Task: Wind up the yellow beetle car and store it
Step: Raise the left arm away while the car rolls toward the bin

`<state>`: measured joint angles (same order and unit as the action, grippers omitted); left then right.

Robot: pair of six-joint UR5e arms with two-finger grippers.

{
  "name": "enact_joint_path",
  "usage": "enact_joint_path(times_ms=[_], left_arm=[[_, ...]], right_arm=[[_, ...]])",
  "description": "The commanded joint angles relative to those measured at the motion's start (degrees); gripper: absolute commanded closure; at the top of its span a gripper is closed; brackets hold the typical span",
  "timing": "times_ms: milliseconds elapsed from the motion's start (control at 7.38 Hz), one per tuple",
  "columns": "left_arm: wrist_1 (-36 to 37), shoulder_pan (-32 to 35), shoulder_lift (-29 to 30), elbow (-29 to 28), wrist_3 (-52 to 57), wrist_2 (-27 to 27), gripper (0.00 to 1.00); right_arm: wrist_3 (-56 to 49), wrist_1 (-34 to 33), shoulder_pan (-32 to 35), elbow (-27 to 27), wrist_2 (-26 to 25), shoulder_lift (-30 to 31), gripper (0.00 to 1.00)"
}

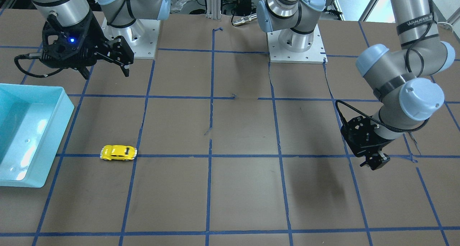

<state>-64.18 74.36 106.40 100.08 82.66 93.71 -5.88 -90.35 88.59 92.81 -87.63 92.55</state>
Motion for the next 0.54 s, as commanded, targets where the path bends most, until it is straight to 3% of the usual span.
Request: enact_joint_path(times_ms=[0,136,407], left_arm=[[-10.0,6.0,-7.2,-3.7,-26.1,-0.3,0.0],[-10.1,8.6,-10.2,-3.9,-41.2,-0.3,0.0],[-16.1,11.3,-15.6,-5.0,-58.8,-0.2,0.0]], right_arm=[[0.3,-0.1,0.1,0.0,0.4,-0.1,0.0],[0.1,0.0,0.2,0.0,0.4,0.0,0.0],[-0.4,0.1,-0.2,0.0,0.1,-0.2,0.0]])
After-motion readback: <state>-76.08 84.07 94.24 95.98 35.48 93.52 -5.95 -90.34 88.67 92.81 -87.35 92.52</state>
